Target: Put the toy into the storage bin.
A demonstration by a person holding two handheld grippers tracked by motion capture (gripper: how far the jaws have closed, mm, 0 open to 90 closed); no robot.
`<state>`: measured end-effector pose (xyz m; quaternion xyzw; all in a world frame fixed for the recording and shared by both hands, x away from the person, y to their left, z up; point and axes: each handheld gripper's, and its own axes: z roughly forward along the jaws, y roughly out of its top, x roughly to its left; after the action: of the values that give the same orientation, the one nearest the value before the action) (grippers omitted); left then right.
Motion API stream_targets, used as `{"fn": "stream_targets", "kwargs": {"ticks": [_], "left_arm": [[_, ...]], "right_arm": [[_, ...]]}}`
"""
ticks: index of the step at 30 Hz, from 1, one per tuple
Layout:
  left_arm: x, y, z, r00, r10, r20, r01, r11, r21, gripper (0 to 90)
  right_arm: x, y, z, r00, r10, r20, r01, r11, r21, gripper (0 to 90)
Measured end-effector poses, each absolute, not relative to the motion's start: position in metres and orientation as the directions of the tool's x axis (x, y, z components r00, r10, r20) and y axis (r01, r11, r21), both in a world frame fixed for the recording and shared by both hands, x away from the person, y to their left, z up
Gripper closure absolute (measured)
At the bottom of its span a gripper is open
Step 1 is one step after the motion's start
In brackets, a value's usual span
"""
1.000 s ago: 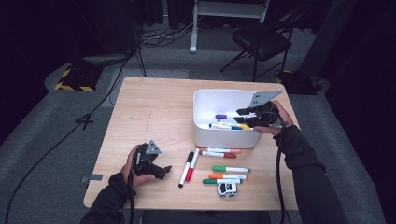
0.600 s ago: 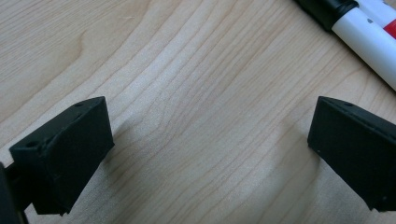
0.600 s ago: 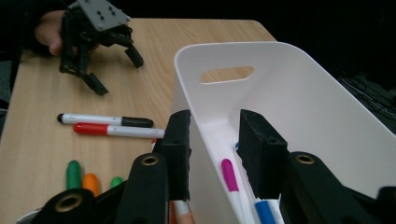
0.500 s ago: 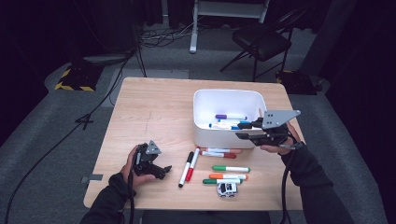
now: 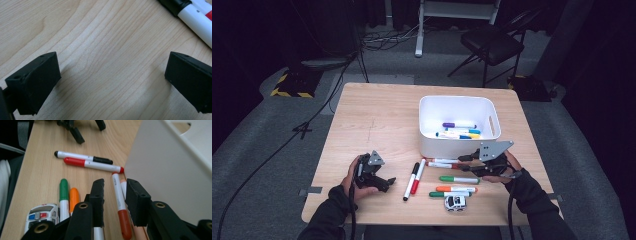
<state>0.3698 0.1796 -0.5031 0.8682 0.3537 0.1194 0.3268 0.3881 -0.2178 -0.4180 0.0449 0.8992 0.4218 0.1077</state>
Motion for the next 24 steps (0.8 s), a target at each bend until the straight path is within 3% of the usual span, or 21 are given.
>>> {"fn": "stream_targets", "kwargs": {"ticks": [13,24], "left_arm": [[0.370,0.180,-0.503,0.721,0.692,-0.024,0.536,-0.536,0.652,0.2],[0.370,0.180,-0.503,0.721,0.692,-0.024,0.536,-0.536,0.652,0.2]], "right_arm": [[0.403,-0.204,-0.475,-0.970,0.205,-0.128,0.062,0.723,0.688,62.6],[0.410,-0.204,-0.481,-0.963,0.236,-0.133,0.075,0.704,0.706,59.3]]}}
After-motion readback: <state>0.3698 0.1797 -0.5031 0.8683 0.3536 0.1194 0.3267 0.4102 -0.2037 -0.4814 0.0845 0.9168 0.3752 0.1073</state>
